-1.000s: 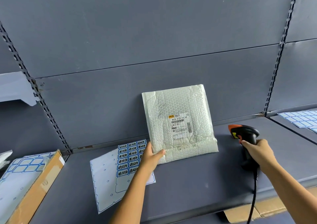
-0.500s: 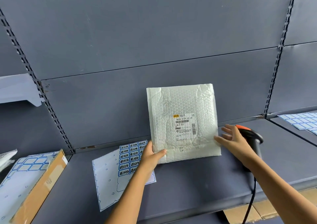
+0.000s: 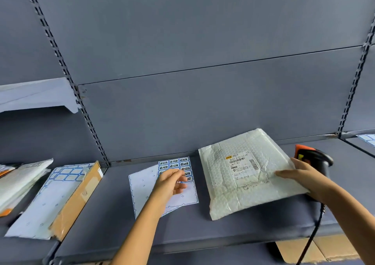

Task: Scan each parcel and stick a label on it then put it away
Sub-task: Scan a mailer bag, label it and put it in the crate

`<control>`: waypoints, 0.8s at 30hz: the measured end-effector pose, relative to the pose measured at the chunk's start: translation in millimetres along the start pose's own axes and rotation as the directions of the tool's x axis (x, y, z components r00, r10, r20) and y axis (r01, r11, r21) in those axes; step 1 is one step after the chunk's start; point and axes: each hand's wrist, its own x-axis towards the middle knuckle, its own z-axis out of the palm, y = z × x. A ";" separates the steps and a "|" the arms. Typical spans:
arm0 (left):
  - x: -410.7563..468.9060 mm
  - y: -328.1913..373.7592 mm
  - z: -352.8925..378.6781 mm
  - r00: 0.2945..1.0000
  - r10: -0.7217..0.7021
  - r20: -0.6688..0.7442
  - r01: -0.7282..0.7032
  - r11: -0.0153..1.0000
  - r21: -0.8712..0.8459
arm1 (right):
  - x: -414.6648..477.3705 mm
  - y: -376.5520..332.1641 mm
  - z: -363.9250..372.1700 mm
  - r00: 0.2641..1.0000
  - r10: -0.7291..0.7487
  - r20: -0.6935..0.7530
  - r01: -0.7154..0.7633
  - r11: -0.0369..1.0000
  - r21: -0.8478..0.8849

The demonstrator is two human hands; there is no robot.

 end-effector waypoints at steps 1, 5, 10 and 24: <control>0.4 -1.1 -6.3 0.999 0.014 -0.034 -0.014 1.000 -0.017 | 2.5 2.7 0.3 1.000 0.011 0.004 -0.010 1.000 -0.019; 6.3 -4.9 -20.3 0.988 0.068 -0.140 -0.068 0.998 0.005 | 8.1 4.6 -0.4 1.000 0.016 -0.002 -0.016 0.981 -0.193; 11.1 -13.4 -33.1 0.962 0.209 -0.176 -0.157 0.951 0.266 | 13.9 3.0 7.6 0.985 0.040 -0.165 -0.146 0.701 -0.698; 7.1 -43.6 -29.6 0.943 0.304 0.140 -0.248 0.356 0.901 | -42.2 -37.8 192.9 0.933 -0.144 0.330 0.242 0.929 -0.279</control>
